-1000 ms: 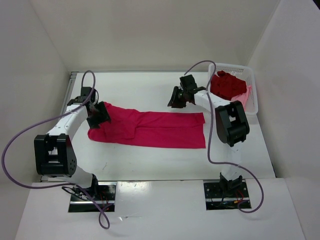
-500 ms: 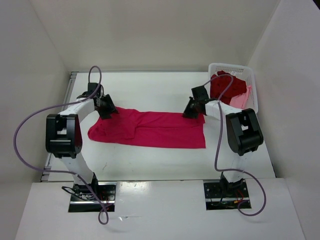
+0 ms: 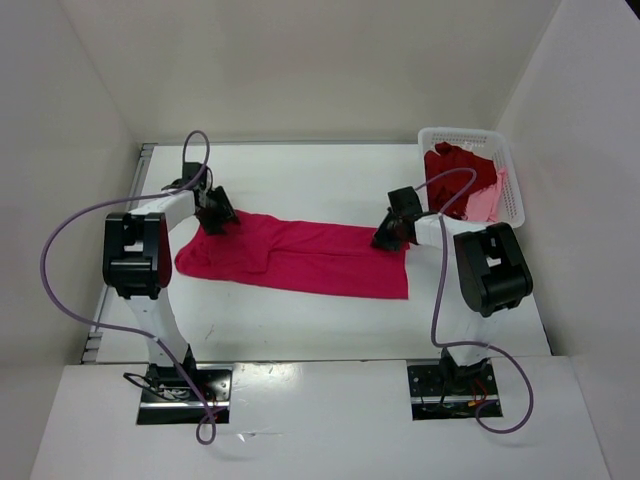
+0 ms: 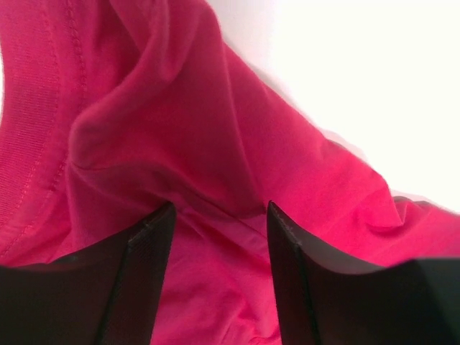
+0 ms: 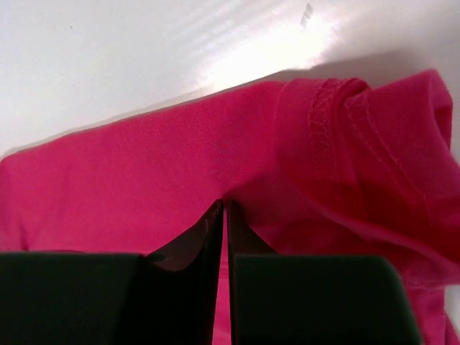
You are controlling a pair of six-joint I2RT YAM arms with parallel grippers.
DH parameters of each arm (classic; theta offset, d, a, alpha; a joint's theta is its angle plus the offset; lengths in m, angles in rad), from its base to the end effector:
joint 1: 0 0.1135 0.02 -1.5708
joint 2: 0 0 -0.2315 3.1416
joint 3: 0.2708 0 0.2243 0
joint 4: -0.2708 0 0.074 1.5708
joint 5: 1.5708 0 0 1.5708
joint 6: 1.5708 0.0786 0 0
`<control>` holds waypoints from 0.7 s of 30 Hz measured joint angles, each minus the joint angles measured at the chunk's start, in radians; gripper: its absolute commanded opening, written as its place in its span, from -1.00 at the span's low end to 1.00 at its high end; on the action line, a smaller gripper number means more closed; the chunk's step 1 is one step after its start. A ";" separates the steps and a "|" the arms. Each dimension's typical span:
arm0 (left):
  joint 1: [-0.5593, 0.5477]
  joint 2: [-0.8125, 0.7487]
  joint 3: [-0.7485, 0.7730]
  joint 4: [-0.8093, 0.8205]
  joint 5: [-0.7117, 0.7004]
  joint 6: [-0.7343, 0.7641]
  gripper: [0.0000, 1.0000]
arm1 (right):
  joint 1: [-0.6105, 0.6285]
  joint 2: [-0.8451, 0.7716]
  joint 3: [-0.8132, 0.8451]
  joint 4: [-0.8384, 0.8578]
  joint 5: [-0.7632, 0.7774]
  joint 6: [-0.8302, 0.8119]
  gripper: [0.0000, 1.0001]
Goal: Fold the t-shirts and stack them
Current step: Rotate the tshirt 80 degrees
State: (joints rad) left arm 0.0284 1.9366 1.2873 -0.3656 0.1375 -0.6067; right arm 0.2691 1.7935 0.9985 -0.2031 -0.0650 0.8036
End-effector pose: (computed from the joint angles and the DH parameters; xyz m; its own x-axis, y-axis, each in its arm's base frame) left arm 0.3915 0.0003 0.1178 -0.7227 -0.5855 -0.3671 -0.4478 0.8014 -0.3965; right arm 0.3340 0.0974 0.0989 -0.7778 0.5307 -0.3369 0.3755 0.8221 0.4280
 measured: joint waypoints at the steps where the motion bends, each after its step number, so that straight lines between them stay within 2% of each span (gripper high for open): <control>1: 0.000 0.010 0.016 0.001 0.000 0.000 0.29 | 0.000 -0.013 -0.021 0.010 0.000 0.019 -0.83; 7: 0.001 0.074 0.121 0.001 0.001 -0.008 0.39 | -0.001 -0.191 -0.218 0.006 0.005 0.106 -0.77; 11: 0.000 0.082 0.181 0.000 -0.004 -0.011 0.55 | -0.002 -0.262 -0.212 -0.053 0.010 0.106 -0.60; 13: -0.004 0.078 0.206 0.008 -0.006 -0.023 0.65 | -0.002 -0.288 -0.175 -0.072 0.008 0.100 -0.47; 16: -0.025 0.029 0.209 0.011 -0.015 -0.029 0.70 | 0.016 -0.294 -0.068 -0.100 0.002 0.087 -0.42; 19: -0.060 -0.082 0.210 0.017 -0.028 -0.029 0.70 | 0.064 -0.287 0.075 -0.111 -0.001 0.071 -0.38; 21: -0.082 -0.167 0.209 0.030 -0.028 -0.030 0.56 | 0.118 -0.251 0.185 -0.114 -0.015 0.050 -0.44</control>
State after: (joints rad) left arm -0.0532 1.7691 1.4963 -0.3359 0.1093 -0.6365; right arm 0.3874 1.5429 1.1839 -0.3168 -0.0803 0.8532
